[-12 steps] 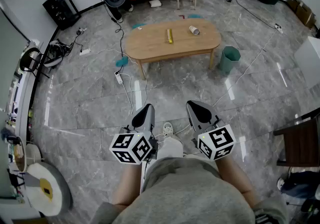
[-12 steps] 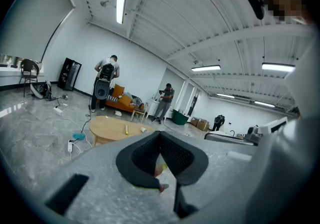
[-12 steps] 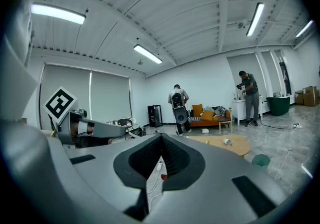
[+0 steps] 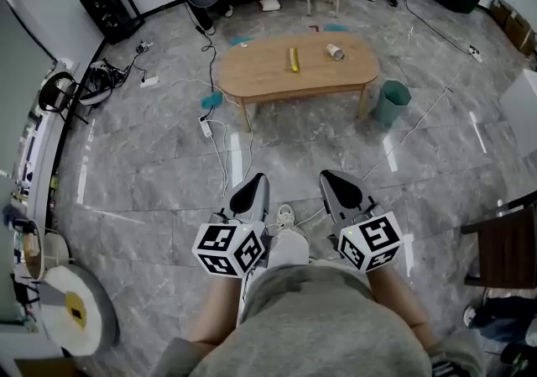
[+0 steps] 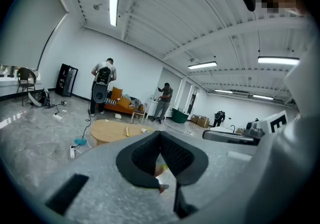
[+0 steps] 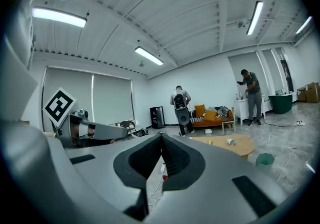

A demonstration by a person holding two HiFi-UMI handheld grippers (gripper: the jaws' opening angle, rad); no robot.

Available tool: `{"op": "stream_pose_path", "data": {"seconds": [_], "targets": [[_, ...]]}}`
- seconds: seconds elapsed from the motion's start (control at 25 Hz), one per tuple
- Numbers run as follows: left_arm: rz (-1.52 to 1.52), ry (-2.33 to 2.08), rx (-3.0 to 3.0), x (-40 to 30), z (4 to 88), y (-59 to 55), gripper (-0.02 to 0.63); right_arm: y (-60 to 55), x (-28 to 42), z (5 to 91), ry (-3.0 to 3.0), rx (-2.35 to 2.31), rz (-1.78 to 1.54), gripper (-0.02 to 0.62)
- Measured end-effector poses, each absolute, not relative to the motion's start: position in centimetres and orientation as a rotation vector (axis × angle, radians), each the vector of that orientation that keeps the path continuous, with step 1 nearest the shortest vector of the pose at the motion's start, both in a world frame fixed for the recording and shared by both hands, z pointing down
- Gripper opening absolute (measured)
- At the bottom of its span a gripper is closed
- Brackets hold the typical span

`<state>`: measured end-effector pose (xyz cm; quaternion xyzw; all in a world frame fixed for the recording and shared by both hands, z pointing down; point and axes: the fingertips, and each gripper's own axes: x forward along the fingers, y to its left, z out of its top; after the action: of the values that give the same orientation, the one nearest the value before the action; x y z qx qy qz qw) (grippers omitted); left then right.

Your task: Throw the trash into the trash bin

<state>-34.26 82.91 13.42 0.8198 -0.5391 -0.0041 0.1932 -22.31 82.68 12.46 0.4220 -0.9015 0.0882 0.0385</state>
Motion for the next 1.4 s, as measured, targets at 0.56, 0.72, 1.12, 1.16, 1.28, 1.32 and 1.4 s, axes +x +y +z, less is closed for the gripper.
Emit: {"op": "stream_pose_path", "data": {"seconds": [0.56,0.72,1.12,1.16,1.28,1.32,1.4], "targets": [[0.000,-1.541,2.302,-34.1,14.1,81.9,0.000,81.7,-21.4,13.3,-2.736,1.296,0.302,0.008],[-0.006,-1.552,2.300,-34.3,14.2,80.3,0.000,80.4,-21.4,13.5,-2.734,1.294,0.299,0.008],[0.007,-1.552,2.292,-35.9,14.8,75.2,0.000,75.6,-23.6,14.1,-2.741,1.263,0.326,0.008],[0.005,-1.557,2.290,-36.2,14.8,74.7,0.000,75.0,-23.8,14.1,-2.745,1.260,0.330,0.008],[0.000,-1.568,2.285,-37.0,14.8,72.8,0.000,73.0,-24.6,14.1,-2.754,1.253,0.334,0.008],[0.001,-1.570,2.284,-37.4,14.9,72.2,0.000,72.2,-24.9,14.1,-2.755,1.252,0.333,0.008],[0.007,-1.571,2.282,-38.2,15.0,70.8,0.000,70.6,-25.7,14.2,-2.755,1.251,0.333,0.008]]}}
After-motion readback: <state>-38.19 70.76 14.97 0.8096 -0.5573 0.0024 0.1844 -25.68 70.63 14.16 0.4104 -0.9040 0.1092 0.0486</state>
